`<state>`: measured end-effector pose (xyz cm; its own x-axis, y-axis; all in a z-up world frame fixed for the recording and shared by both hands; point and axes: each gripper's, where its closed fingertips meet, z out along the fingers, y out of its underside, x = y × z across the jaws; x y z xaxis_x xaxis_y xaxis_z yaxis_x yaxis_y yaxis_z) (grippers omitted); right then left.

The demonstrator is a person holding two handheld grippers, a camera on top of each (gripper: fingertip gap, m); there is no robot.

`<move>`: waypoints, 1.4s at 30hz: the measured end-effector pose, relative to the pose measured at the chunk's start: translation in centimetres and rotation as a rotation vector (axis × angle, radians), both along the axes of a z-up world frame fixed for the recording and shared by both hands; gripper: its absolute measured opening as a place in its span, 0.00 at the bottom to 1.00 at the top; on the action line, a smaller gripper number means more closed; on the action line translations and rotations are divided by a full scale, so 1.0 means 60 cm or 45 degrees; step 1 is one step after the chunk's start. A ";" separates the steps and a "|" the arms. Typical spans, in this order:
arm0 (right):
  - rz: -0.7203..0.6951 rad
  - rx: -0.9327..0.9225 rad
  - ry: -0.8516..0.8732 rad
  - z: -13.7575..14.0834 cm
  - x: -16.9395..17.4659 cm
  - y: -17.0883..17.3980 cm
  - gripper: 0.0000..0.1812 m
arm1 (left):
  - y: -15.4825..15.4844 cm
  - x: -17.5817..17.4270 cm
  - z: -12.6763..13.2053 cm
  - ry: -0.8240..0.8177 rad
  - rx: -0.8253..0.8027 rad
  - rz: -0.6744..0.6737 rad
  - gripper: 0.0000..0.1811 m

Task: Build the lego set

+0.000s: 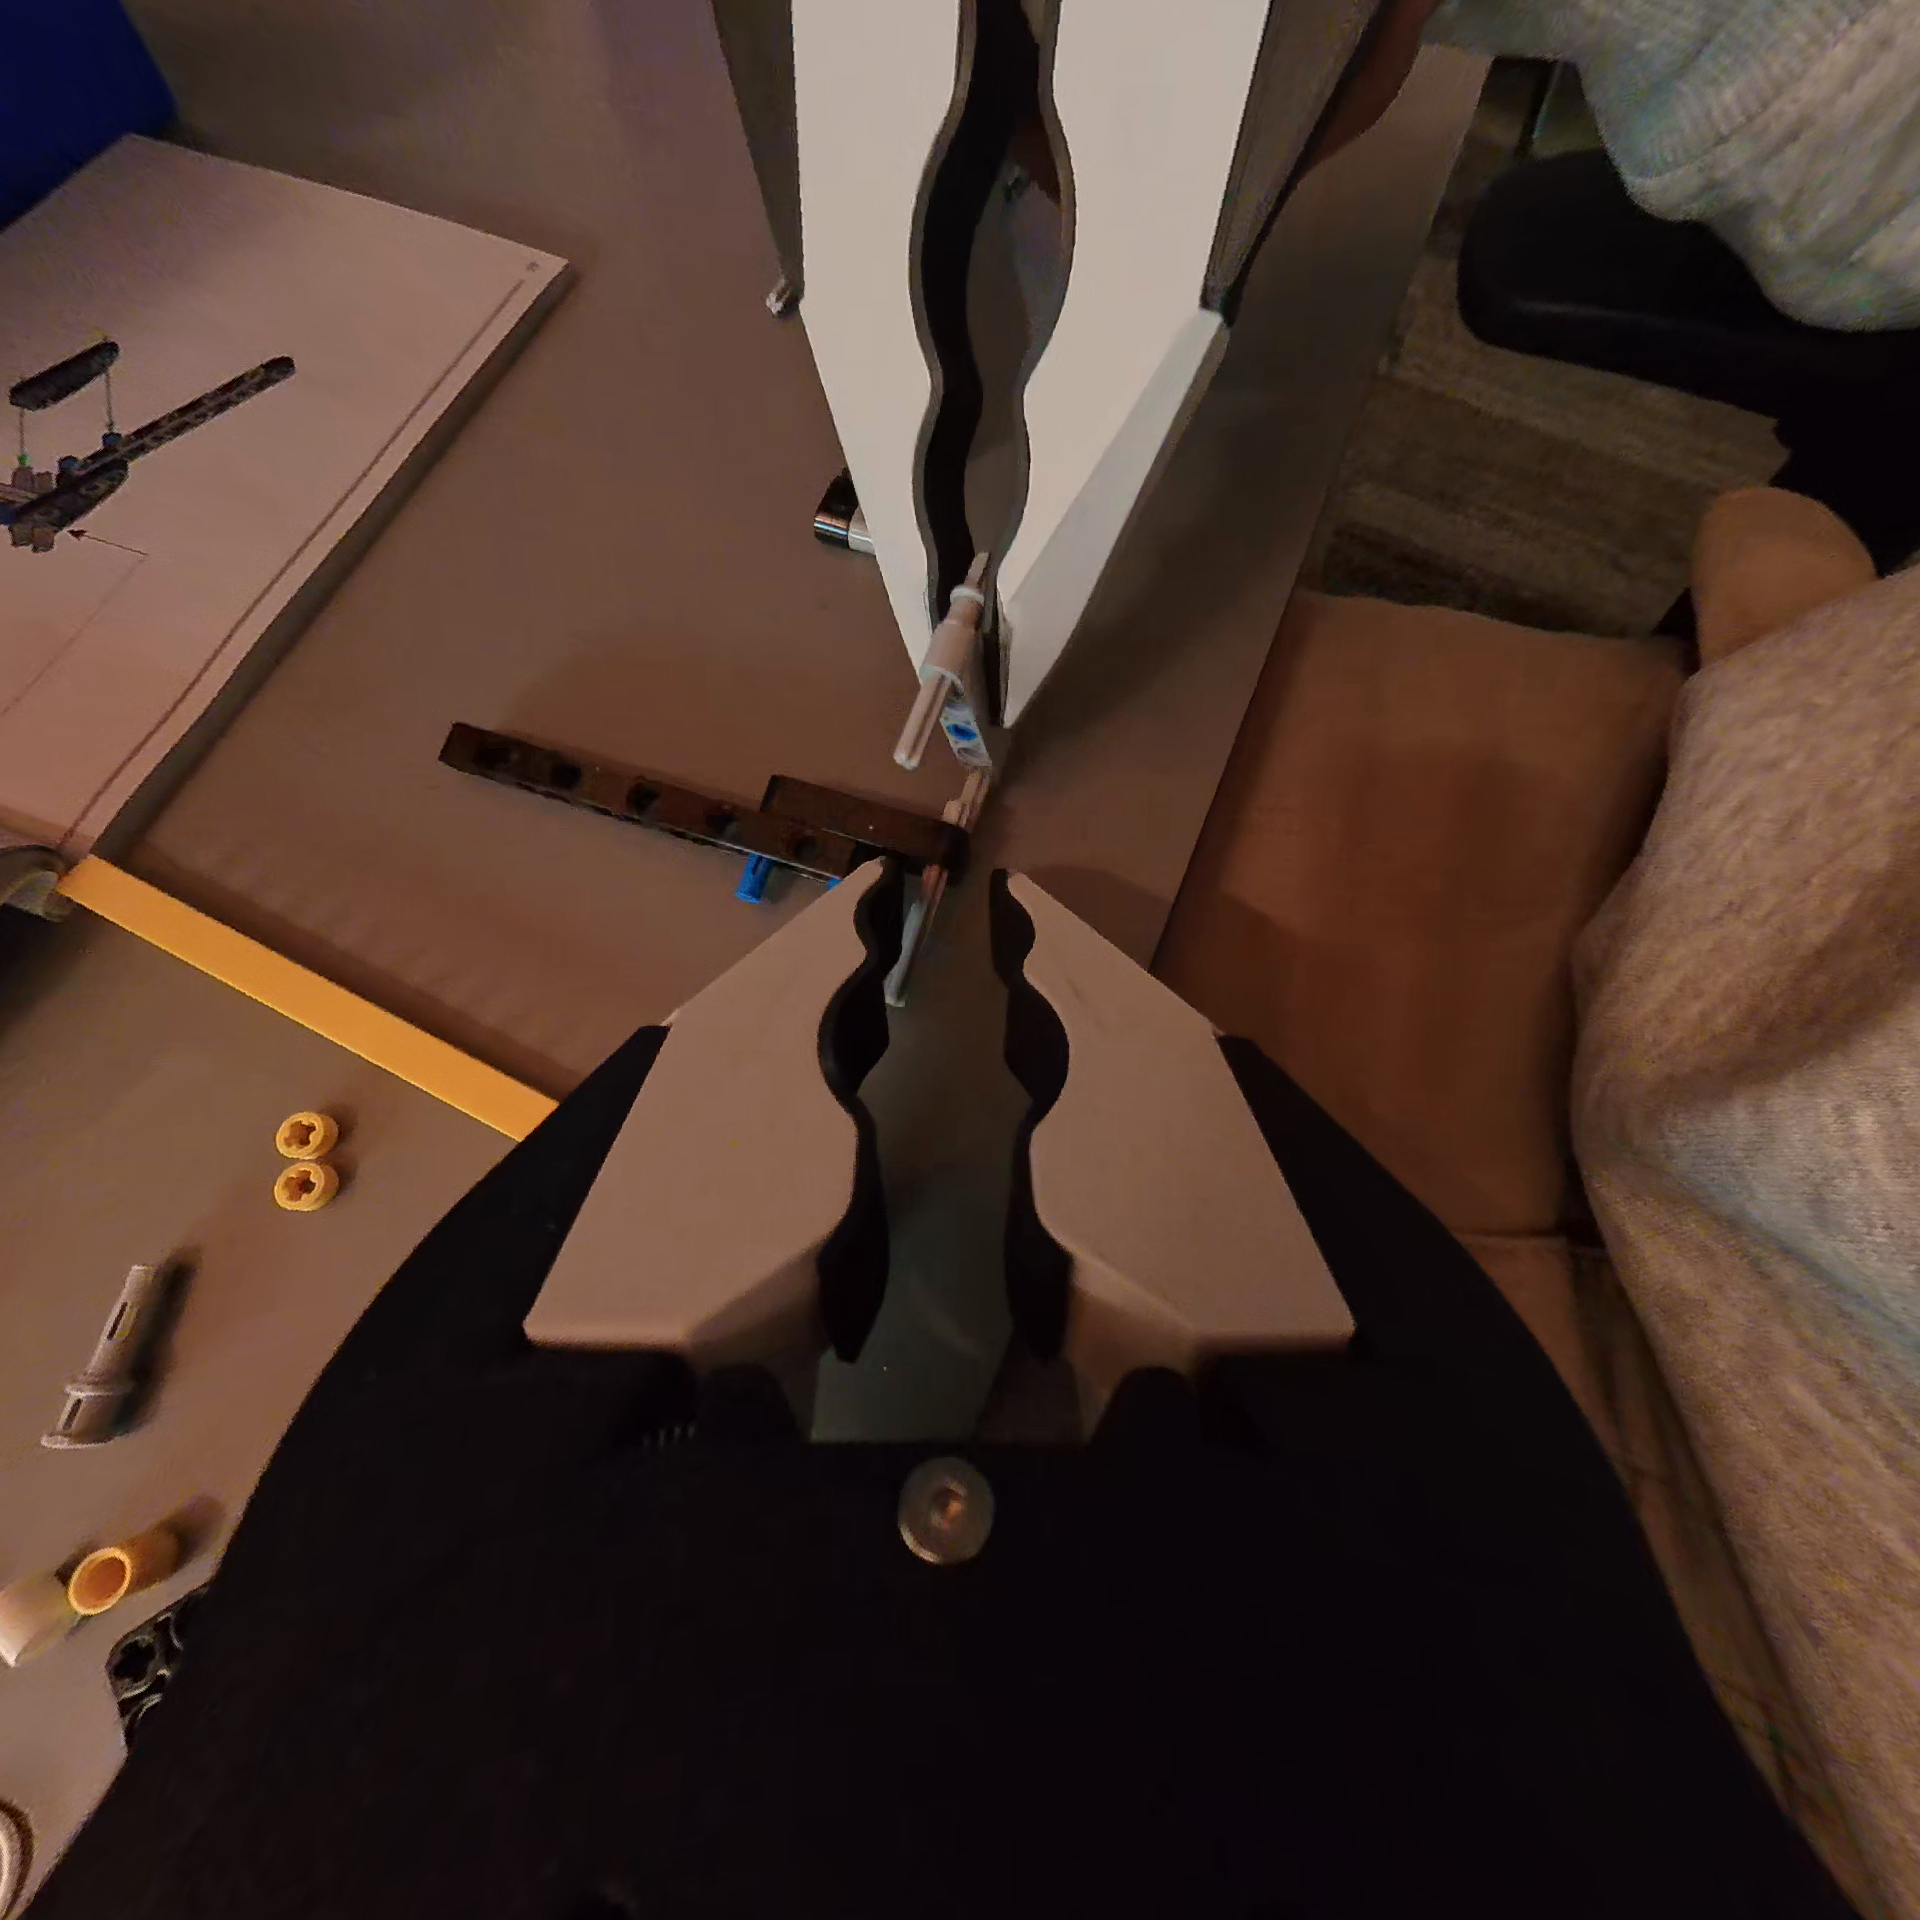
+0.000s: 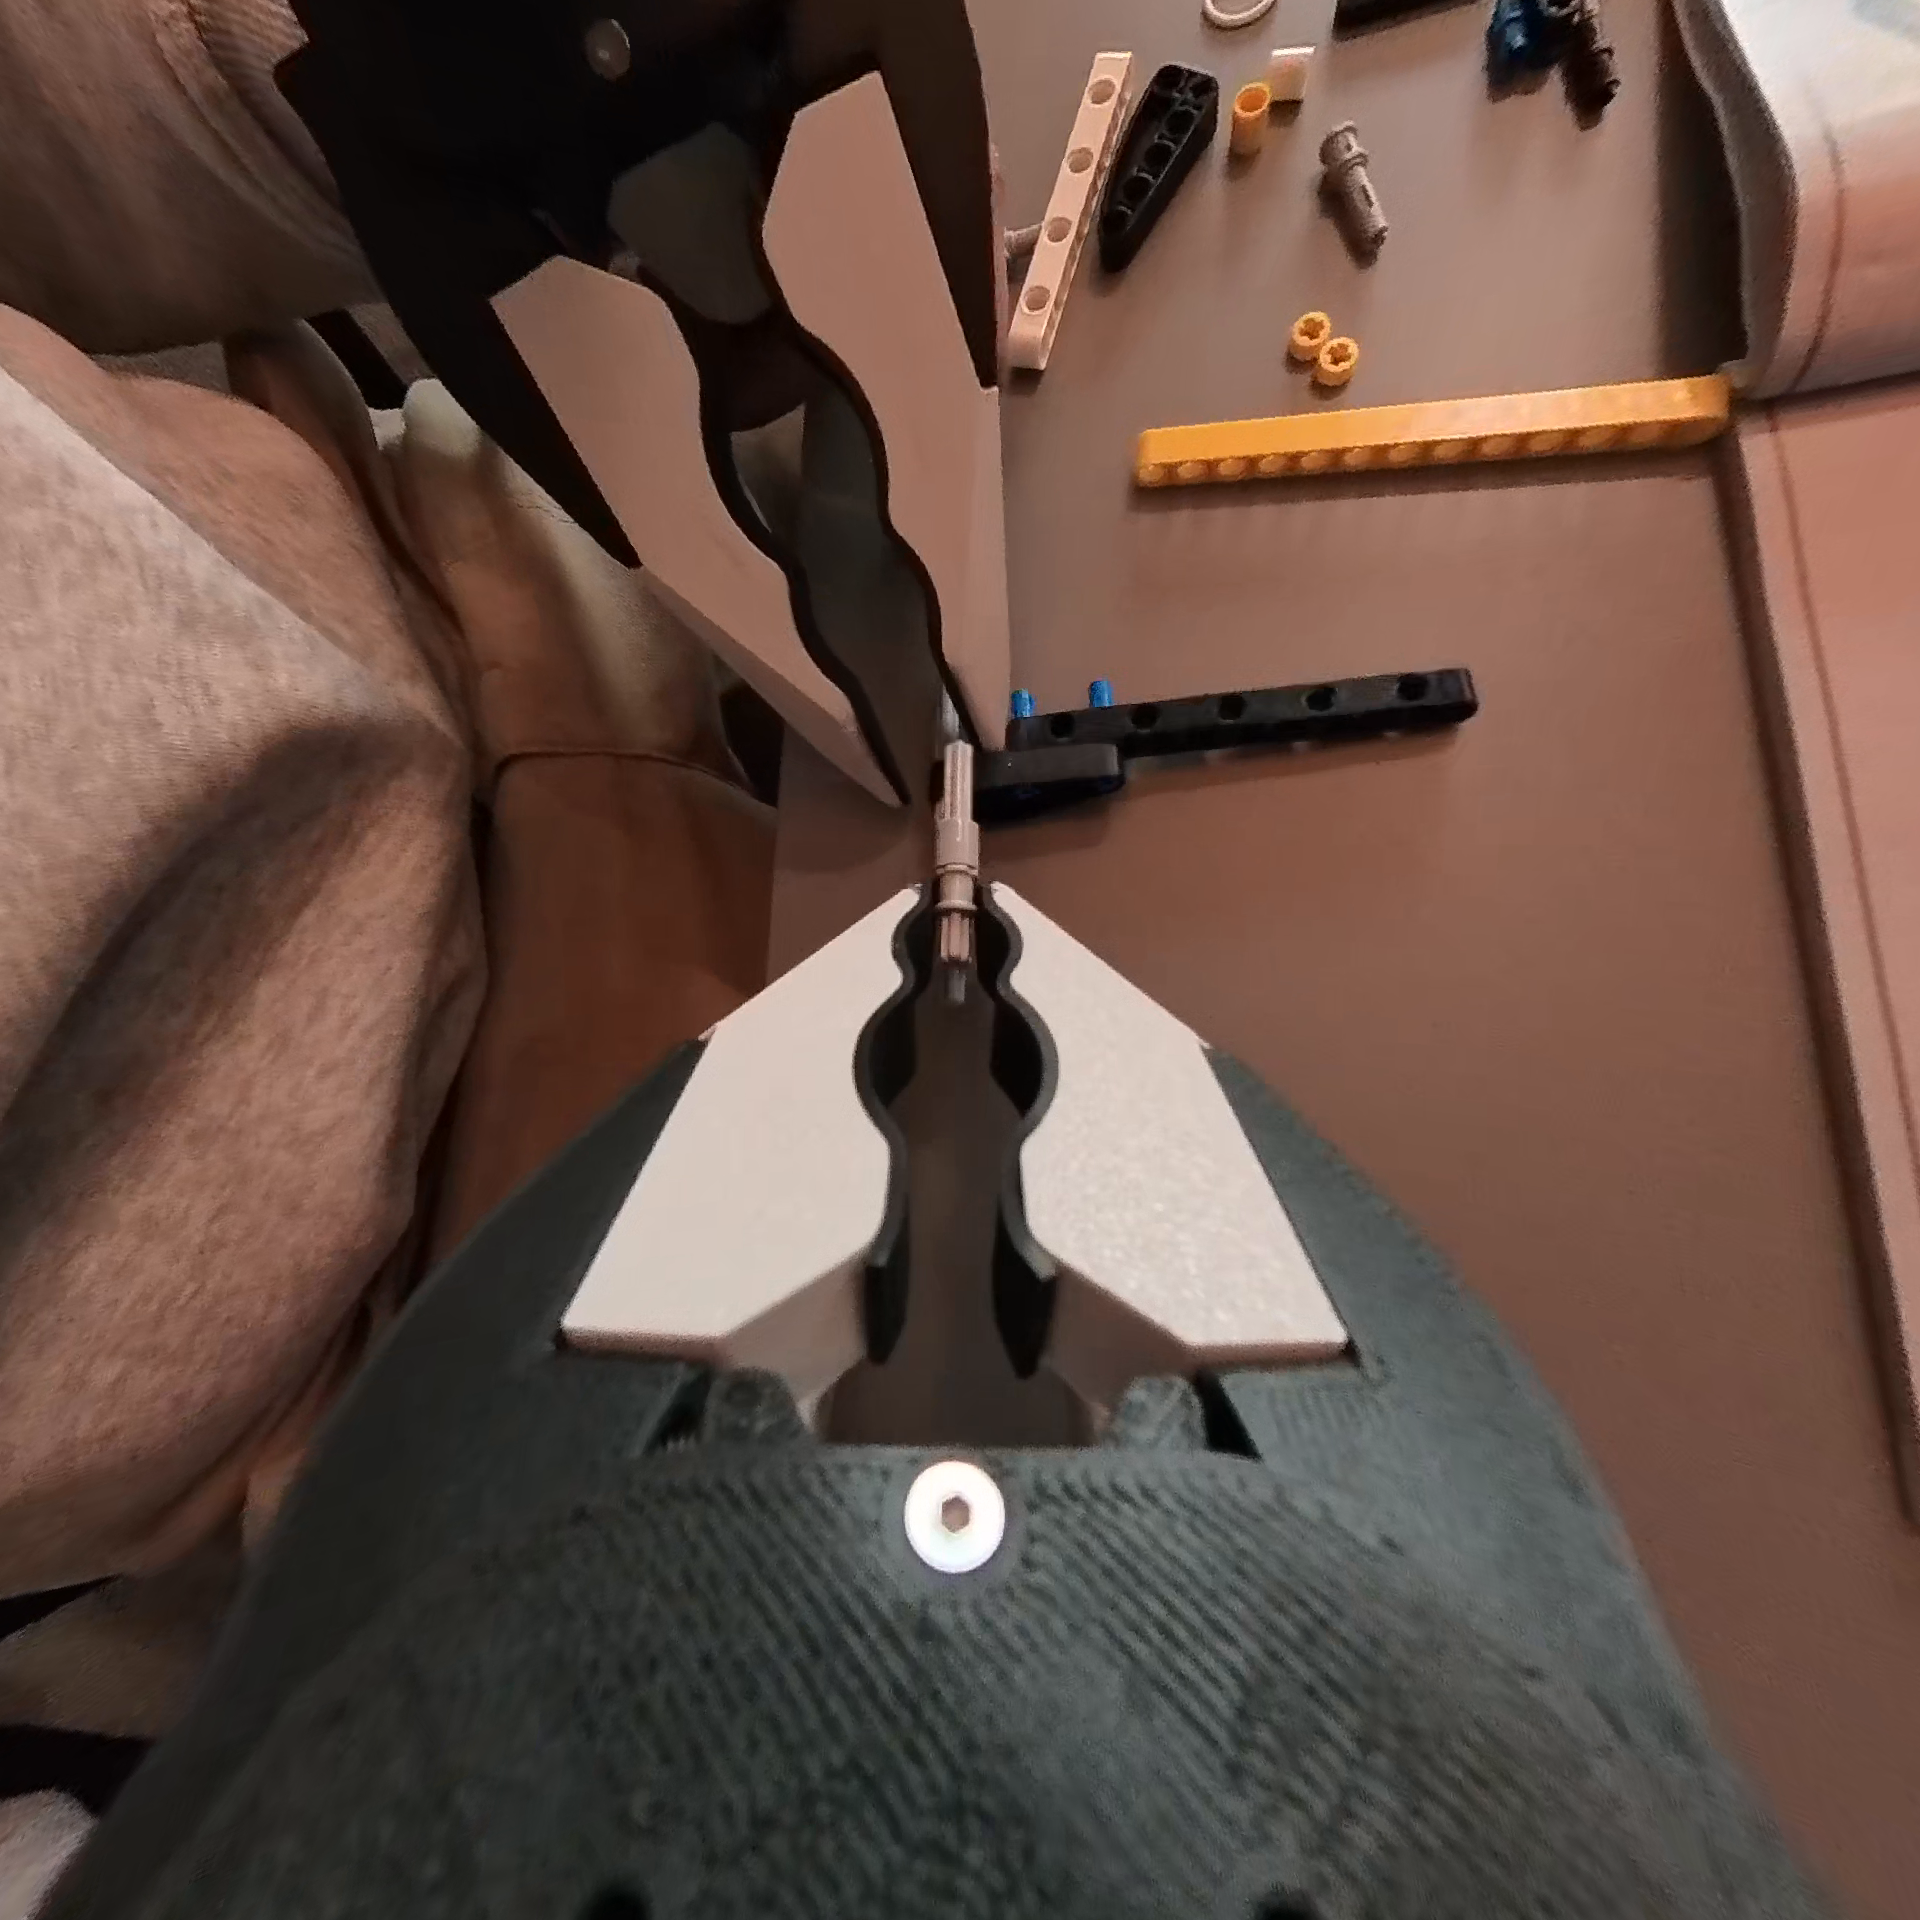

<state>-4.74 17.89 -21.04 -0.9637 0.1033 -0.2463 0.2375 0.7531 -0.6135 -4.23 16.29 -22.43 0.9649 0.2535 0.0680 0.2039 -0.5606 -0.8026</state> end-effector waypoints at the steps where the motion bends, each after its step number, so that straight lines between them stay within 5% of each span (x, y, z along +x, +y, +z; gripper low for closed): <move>1: 0.002 -0.002 0.000 0.000 0.001 -0.002 0.04 | 0.000 0.000 0.000 0.005 -0.002 0.000 0.07; 27: -0.160 -0.190 -0.043 0.000 0.007 -0.016 0.03 | 0.000 0.007 -0.002 0.053 -0.022 -0.028 0.04; 42: -0.226 -0.286 0.204 -0.003 0.016 -0.014 0.03 | 0.001 0.009 -0.001 0.073 -0.018 -0.020 0.05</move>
